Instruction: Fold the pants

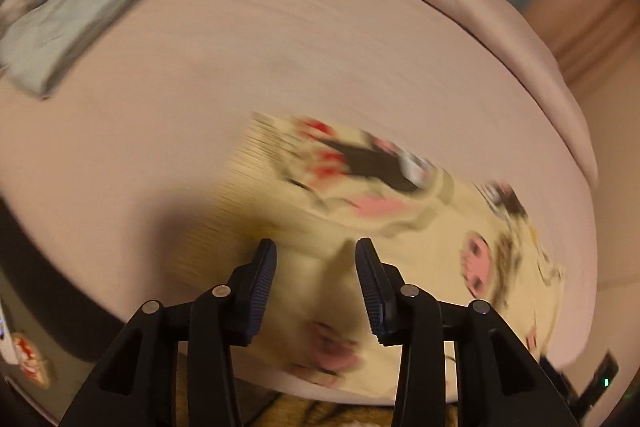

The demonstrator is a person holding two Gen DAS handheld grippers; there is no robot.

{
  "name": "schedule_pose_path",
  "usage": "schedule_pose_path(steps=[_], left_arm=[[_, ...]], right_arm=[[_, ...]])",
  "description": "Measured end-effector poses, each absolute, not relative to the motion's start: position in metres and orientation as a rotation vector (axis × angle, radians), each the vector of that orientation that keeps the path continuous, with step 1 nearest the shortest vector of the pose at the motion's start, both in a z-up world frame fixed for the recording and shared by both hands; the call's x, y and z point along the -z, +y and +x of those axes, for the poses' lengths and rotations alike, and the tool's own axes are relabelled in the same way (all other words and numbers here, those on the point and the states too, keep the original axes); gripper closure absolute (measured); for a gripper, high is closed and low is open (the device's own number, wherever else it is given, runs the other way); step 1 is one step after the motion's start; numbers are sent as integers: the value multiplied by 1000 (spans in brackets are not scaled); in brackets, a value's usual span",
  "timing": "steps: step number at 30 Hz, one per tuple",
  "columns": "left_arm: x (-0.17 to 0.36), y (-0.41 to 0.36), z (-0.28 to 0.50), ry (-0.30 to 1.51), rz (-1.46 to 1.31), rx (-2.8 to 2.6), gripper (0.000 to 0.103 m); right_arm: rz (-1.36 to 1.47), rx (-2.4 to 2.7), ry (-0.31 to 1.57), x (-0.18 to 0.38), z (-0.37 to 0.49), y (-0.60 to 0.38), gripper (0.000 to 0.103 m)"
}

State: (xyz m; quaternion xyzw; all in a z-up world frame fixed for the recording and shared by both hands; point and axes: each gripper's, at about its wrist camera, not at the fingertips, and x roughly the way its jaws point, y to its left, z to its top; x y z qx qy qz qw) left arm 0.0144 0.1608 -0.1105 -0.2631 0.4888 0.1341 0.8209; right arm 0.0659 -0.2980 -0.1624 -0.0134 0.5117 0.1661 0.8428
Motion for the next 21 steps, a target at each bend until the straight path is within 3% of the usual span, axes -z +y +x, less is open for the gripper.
schedule_pose_path(steps=[2, 4, 13, 15, 17, 21], left_arm=[[106, 182, 7, 999, -602, -283, 57], [105, 196, 2, 993, -594, -329, 37], [135, 215, 8, 1027, -661, -268, 36], [144, 211, 17, 1042, -642, -252, 36], [144, 201, 17, 1026, -592, -281, 34], [145, 176, 26, 1074, -416, -306, 34]], right_arm=[[-21, -363, 1068, 154, 70, -294, 42], [-39, -367, 1049, 149, 75, -285, 40], [-61, -465, 1043, 153, 103, -229, 35], [-83, -443, 1061, 168, 108, -218, 31], [-122, -434, 1014, 172, 103, -210, 21], [-170, -404, 1000, 175, 99, -198, 16]])
